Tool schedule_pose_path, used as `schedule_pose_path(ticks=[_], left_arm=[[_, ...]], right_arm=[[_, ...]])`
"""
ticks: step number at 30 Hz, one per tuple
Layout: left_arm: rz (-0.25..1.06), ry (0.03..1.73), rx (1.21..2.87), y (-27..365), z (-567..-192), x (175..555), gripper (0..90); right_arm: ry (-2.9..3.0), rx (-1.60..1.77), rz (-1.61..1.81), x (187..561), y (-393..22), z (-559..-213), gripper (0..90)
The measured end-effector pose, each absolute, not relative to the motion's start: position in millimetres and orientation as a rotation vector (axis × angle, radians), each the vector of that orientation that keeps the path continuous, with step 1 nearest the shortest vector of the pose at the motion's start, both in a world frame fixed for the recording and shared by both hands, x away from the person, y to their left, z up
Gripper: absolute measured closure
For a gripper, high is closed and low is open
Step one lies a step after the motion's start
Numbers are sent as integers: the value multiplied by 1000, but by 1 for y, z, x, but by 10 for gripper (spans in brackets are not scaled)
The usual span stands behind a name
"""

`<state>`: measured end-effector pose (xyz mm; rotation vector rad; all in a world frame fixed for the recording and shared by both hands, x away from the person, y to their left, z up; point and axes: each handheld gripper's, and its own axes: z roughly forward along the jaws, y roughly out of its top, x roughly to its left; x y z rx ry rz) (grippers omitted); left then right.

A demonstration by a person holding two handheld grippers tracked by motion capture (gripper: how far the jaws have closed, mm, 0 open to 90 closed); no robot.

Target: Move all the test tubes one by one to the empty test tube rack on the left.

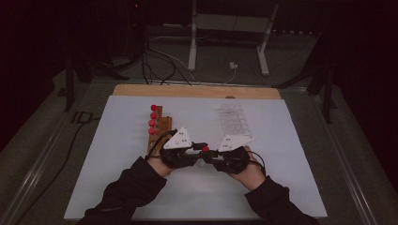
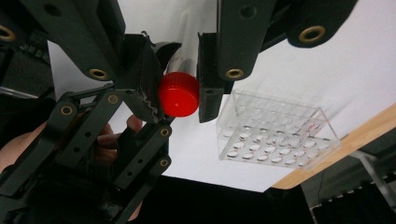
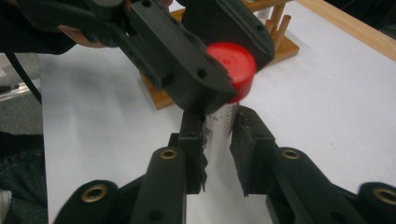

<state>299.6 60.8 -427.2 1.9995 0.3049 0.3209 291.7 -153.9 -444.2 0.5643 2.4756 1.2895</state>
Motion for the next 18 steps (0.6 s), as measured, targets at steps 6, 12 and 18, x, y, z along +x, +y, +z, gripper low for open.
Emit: schedule_pose_path(ticks=[6,12,18], left_arm=[[363,325,1975,73,-414,302,718],[413,350,1957,92,-400,304,719],[471,398,1930,117,-387,304,718]], right_arm=[[2429,590,1322,291,-159,-442,562],[2366,606,1368,289,-165,-437,469],[2328,648,1392,290,-169,-435,272]])
